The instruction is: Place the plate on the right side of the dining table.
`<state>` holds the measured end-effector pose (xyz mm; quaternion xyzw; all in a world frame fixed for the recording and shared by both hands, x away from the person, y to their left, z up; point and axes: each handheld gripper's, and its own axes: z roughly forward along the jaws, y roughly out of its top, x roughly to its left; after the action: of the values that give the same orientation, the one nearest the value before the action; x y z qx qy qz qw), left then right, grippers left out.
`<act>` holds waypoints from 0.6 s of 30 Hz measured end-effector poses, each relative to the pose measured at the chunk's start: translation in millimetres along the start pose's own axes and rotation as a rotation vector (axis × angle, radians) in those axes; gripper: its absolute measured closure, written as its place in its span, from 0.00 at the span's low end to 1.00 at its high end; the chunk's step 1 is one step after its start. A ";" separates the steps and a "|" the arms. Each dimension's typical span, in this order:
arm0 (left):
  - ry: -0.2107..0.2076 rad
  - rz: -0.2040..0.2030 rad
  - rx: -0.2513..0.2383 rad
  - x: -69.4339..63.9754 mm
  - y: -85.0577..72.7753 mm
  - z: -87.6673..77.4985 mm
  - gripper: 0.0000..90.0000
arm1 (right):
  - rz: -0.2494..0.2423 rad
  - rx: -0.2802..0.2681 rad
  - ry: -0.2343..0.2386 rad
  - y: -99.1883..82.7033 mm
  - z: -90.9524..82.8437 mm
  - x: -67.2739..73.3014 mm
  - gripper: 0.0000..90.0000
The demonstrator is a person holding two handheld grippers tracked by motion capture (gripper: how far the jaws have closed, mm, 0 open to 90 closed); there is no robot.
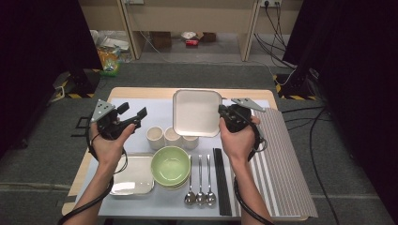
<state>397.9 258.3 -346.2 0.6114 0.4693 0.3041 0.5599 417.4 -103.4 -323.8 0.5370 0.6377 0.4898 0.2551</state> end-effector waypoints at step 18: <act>0.097 -0.016 0.002 40.9 -17.2 -23.4 0.25 | 0.031 0.000 -0.032 1.7 -8.8 -17.1 0.99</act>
<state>388.2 303.9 -364.8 0.5928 0.5010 0.3283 0.5384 415.7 -122.5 -322.2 0.5545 0.6252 0.4850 0.2578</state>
